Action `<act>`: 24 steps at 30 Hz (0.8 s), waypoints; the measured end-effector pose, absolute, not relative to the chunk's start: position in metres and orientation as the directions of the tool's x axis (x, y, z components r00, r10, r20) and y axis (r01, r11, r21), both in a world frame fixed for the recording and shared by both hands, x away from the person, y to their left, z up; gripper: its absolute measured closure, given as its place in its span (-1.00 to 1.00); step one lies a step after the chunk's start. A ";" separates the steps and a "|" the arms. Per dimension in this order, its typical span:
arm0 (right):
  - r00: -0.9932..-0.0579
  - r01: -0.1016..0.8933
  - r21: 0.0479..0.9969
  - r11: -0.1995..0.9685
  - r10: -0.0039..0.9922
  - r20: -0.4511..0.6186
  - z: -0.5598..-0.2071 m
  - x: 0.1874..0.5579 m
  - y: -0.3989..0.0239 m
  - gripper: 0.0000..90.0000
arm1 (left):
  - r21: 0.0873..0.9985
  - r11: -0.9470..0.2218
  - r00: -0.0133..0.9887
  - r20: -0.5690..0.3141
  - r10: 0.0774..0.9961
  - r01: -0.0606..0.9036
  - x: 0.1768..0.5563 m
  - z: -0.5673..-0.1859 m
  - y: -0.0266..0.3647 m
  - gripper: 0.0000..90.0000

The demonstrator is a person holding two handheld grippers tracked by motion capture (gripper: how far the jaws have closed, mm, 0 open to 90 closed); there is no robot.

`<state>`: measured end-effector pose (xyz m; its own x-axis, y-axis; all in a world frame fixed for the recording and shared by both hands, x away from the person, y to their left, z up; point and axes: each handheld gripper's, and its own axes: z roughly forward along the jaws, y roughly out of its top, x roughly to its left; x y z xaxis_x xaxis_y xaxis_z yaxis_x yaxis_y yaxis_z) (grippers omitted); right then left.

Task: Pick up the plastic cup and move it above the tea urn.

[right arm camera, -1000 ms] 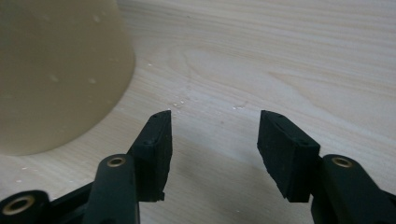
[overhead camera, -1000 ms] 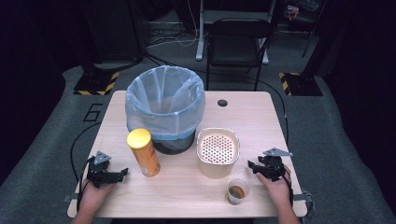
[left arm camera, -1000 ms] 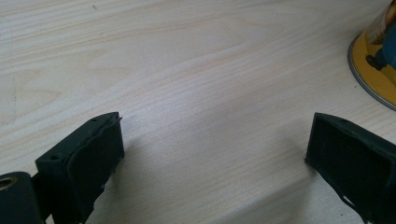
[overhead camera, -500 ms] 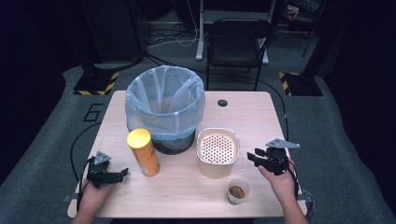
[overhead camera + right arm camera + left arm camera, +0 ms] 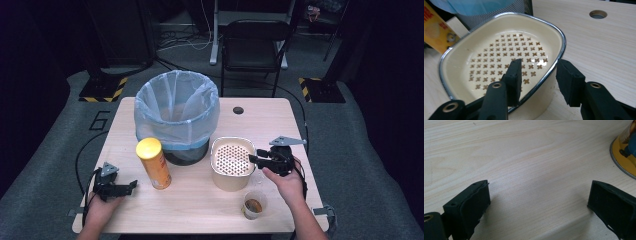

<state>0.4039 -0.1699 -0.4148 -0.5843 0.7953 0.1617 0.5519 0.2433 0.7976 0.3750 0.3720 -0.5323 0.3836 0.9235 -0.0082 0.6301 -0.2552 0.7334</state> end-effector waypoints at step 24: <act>-0.629 0.549 0.781 0.297 0.762 0.152 -0.429 0.385 -0.147 0.38 | 0.720 -0.255 0.382 -0.015 0.924 0.645 0.374 -0.531 0.371 -0.91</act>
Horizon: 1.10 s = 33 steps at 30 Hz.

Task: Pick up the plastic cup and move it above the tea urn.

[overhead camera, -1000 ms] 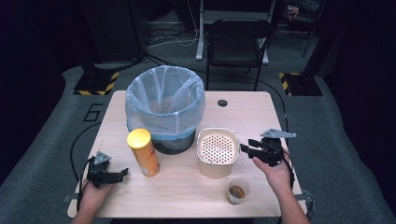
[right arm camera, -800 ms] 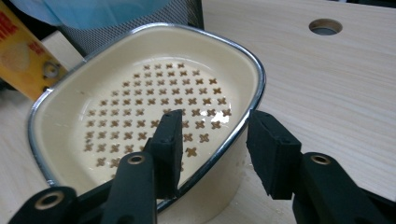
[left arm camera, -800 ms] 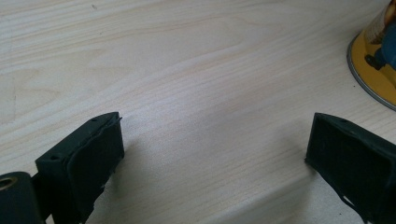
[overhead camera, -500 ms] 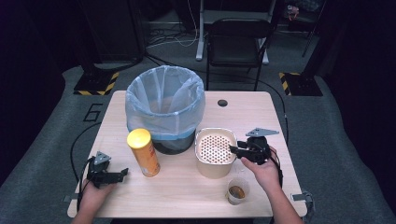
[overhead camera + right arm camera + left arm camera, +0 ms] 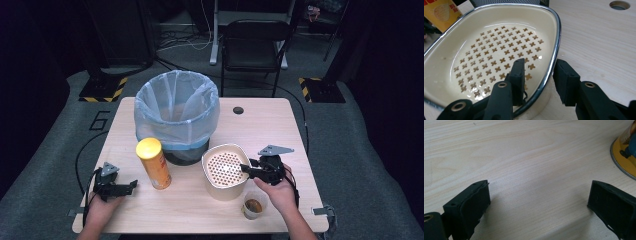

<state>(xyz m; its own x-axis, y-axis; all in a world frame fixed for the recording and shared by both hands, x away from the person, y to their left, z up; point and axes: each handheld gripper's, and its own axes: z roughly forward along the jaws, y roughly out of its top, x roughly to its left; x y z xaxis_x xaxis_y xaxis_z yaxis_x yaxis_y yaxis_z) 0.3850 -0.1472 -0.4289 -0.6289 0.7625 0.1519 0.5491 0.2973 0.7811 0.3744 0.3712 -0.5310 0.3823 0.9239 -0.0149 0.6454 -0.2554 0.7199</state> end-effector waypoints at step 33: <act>-0.722 0.399 0.866 0.301 0.685 0.095 -0.432 0.304 -0.170 -0.38 | 0.720 -0.260 0.389 -0.015 0.921 0.644 0.375 -0.531 0.371 -0.91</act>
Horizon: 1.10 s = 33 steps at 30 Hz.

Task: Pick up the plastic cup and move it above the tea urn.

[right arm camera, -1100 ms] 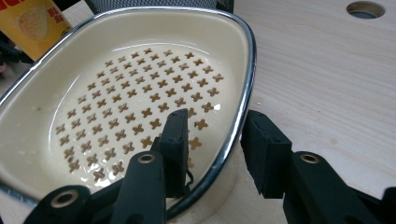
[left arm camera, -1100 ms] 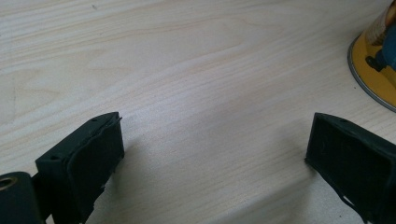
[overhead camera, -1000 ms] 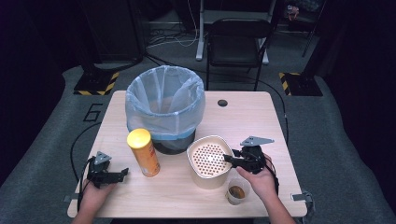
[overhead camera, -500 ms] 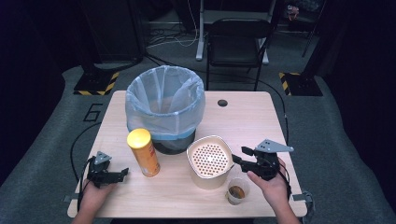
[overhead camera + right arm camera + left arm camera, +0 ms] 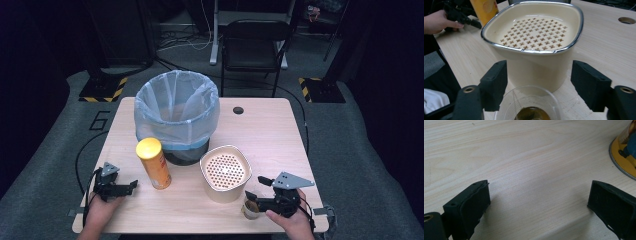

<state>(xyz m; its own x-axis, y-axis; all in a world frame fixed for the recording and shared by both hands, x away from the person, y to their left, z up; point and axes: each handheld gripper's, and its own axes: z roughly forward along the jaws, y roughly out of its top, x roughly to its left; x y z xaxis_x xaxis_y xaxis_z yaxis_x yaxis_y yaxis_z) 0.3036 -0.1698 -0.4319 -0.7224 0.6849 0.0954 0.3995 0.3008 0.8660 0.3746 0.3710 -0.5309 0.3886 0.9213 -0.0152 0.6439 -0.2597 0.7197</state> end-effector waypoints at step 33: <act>-0.805 0.379 0.791 0.480 0.593 0.026 -0.479 0.298 -0.170 -0.53 | 0.724 -0.267 0.393 -0.006 0.919 0.636 0.375 -0.531 0.370 -0.91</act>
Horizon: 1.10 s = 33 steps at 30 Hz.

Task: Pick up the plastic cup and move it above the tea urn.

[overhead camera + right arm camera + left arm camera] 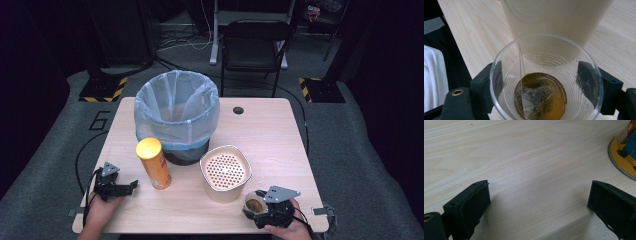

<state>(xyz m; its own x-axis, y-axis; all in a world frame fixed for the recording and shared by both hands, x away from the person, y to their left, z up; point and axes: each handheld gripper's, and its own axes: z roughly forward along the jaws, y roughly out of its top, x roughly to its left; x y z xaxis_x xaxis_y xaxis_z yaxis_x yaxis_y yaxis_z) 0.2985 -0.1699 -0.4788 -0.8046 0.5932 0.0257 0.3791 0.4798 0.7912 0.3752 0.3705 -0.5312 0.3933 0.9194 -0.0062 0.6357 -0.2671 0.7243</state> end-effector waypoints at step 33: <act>-0.802 0.348 0.789 0.507 0.597 -0.031 -0.481 0.296 -0.168 -0.30 | 0.732 -0.261 0.390 -0.006 0.921 0.629 0.376 -0.532 0.370 -0.91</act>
<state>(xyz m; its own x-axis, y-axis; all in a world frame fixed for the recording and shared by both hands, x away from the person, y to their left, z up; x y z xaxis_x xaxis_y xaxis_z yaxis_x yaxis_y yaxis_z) 0.2959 -0.1677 -0.4812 -0.8016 0.5971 -0.0309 0.3475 0.5072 0.7886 0.3755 0.3701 -0.5322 0.3899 0.9208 -0.0063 0.6288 -0.2612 0.7324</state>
